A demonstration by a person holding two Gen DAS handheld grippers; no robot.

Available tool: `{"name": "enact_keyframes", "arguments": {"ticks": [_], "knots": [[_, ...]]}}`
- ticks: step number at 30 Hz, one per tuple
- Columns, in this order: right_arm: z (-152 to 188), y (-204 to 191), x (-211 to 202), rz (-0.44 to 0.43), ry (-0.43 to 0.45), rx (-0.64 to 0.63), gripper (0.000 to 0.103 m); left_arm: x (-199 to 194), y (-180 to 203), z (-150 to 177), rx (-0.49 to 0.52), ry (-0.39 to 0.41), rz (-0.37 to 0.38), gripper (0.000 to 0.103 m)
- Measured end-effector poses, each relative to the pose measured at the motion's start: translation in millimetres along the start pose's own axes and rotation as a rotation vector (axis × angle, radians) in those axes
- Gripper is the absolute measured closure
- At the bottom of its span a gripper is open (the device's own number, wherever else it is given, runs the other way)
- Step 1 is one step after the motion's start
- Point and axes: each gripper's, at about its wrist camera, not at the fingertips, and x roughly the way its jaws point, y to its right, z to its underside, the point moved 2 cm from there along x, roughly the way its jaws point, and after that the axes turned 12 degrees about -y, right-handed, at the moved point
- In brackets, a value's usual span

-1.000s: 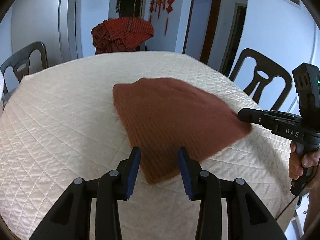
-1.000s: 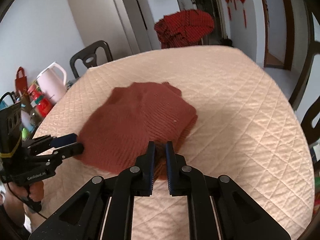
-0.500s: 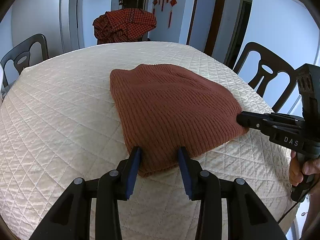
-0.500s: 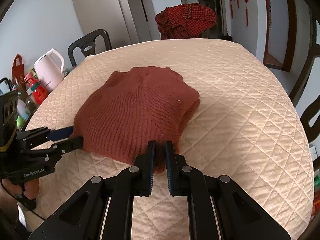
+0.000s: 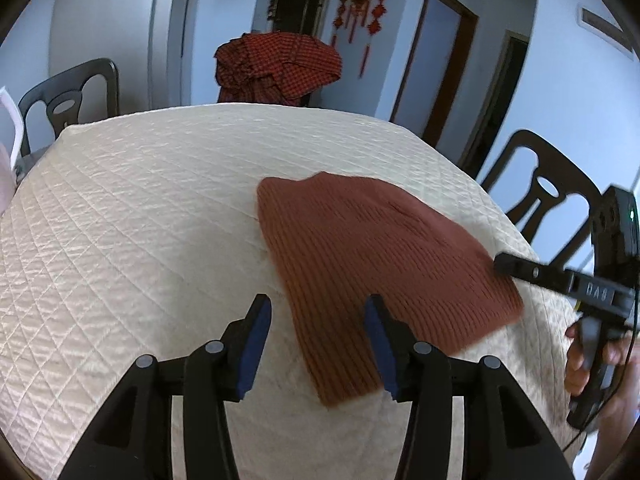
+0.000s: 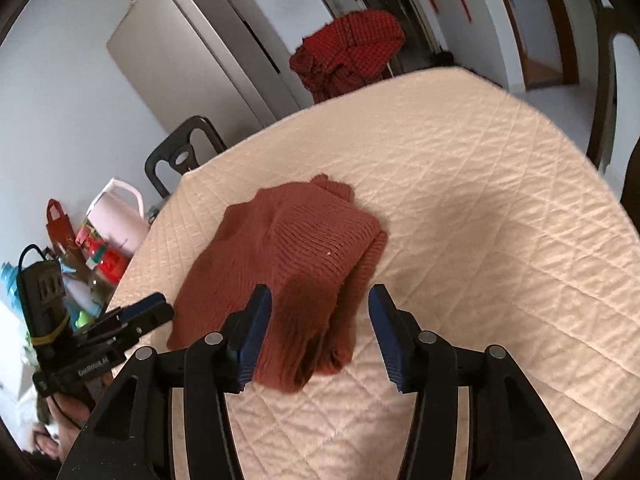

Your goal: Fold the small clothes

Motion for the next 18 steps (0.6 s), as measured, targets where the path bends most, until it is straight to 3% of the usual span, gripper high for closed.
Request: {"name": "enact_keyframes", "arguments": {"ticks": [8, 13, 18], "knots": [[-5.5, 5.2, 21.3, -0.047, -0.040, 0.022, 0.051, 21.8, -1.0, -14.0, -0.012, -0.029, 0.037, 0.043], [-5.9, 13.1, 26.5, -0.078, -0.050, 0.030, 0.048, 36.5, -5.7, -11.4, -0.035, -0.056, 0.083, 0.034], [-7.6, 15.3, 28.6, -0.089, -0.048, 0.029, 0.048, 42.7, -12.9, -11.9, -0.066, -0.078, 0.140, 0.031]]}}
